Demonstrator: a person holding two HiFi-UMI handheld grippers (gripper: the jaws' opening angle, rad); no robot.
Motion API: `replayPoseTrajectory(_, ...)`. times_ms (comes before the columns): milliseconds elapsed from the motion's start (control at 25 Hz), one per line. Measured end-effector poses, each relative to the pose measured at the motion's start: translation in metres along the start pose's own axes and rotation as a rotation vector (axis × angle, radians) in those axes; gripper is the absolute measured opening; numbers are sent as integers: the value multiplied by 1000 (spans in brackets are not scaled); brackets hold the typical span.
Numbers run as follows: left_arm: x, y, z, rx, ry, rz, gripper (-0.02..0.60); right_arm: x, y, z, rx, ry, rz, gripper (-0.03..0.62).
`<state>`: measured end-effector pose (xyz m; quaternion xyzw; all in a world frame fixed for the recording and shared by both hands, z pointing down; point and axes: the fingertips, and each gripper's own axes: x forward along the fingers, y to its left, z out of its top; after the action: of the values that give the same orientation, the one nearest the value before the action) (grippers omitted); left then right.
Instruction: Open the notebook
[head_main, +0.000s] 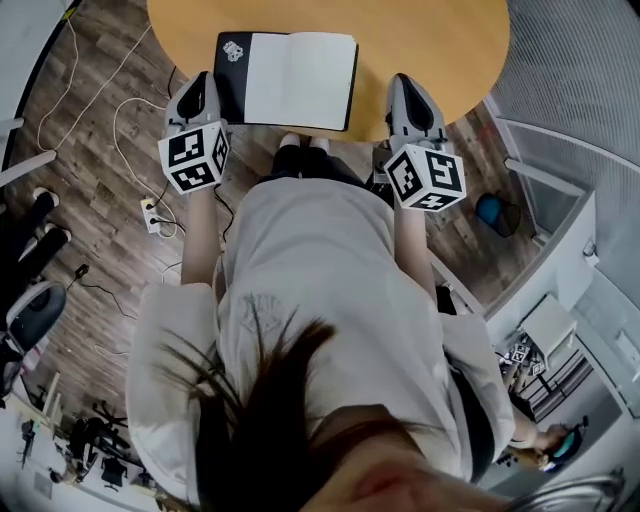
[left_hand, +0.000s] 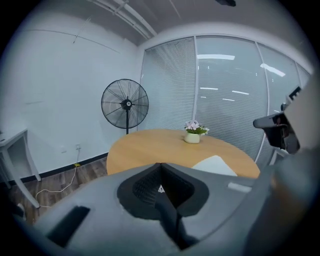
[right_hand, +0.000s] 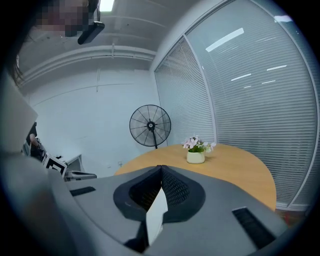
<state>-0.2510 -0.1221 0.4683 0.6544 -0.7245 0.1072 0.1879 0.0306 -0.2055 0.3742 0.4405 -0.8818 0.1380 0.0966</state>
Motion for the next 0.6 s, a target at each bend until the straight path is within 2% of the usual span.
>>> replayPoseTrajectory(440, -3, -48, 107, 100, -214, -68, 17, -8, -17, 35, -4, -73, -15, 0)
replayPoseTrajectory(600, -5, -65, 132, 101, -249, -89, 17, -11, -23, 55, 3, -115, -5, 0)
